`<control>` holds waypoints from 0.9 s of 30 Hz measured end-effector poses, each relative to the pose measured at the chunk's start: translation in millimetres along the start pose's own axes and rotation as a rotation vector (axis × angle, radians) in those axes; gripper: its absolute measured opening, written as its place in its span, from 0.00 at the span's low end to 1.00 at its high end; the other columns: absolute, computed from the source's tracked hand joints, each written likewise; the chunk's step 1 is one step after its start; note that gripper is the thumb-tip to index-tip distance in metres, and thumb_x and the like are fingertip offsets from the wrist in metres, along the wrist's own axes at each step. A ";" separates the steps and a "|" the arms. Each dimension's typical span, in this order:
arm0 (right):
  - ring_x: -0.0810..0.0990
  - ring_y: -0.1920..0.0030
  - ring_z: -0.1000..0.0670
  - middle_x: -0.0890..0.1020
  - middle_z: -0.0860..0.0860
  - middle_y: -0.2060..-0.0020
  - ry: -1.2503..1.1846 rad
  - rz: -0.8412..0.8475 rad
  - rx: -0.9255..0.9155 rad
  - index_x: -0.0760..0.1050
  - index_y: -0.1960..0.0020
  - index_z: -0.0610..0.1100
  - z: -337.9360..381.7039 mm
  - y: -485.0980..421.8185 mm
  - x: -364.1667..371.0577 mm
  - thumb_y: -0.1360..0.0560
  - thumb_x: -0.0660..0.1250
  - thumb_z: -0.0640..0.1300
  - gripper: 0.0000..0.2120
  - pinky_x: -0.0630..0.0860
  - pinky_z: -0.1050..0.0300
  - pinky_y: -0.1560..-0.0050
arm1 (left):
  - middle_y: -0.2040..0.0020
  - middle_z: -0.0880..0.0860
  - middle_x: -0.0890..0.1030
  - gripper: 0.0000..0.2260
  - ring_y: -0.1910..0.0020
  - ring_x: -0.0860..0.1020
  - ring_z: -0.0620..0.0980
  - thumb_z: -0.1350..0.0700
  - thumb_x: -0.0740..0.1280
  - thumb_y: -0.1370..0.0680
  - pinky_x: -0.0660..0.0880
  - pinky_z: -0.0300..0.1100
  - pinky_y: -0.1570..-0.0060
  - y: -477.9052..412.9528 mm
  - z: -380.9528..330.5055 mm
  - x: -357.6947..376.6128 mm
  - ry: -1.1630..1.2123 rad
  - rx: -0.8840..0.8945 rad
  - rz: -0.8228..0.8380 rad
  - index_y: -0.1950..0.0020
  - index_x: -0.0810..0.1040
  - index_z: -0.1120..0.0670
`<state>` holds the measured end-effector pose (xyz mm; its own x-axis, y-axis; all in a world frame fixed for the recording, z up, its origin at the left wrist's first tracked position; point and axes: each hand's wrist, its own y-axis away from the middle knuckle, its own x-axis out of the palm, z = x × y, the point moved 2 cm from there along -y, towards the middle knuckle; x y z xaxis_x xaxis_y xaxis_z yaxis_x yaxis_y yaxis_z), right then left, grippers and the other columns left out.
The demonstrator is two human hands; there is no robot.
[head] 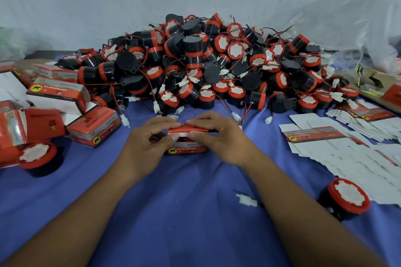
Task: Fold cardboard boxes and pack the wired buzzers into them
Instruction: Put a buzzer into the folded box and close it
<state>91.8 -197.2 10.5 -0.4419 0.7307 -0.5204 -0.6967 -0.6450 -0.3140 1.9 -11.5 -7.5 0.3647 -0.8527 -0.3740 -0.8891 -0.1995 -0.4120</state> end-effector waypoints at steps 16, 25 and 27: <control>0.62 0.24 0.54 0.66 0.48 0.23 0.271 0.161 -0.182 0.73 0.28 0.47 6.9 3.4 2.4 0.17 0.62 0.45 0.18 0.66 0.59 0.28 | 0.29 0.45 0.73 0.15 0.31 0.71 0.48 0.55 0.70 0.23 0.69 0.43 0.33 4.4 -5.7 -0.3 -0.373 0.153 0.033 0.36 0.81 0.54; 0.55 0.21 0.46 0.48 0.49 0.19 0.518 0.267 -0.189 0.54 0.19 0.52 -6.8 8.0 12.1 0.18 0.65 0.43 0.32 0.59 0.50 0.23 | 0.31 0.52 0.72 0.19 0.29 0.67 0.53 0.61 0.72 0.24 0.67 0.52 0.29 2.6 -4.9 0.7 -0.580 0.286 0.112 0.34 0.77 0.63; 0.55 0.20 0.45 0.50 0.47 0.19 0.487 0.200 -0.199 0.57 0.20 0.50 -4.3 10.4 15.7 0.18 0.64 0.44 0.29 0.60 0.47 0.23 | 0.31 0.51 0.72 0.19 0.29 0.68 0.53 0.59 0.71 0.24 0.64 0.44 0.28 3.3 -4.3 0.6 -0.596 0.317 0.098 0.34 0.77 0.63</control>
<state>80.0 -193.4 -4.3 -0.2100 0.4323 -0.8769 -0.4849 -0.8249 -0.2905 -1.9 -14.8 -5.5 0.4579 -0.4298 -0.7782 -0.8346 0.0938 -0.5428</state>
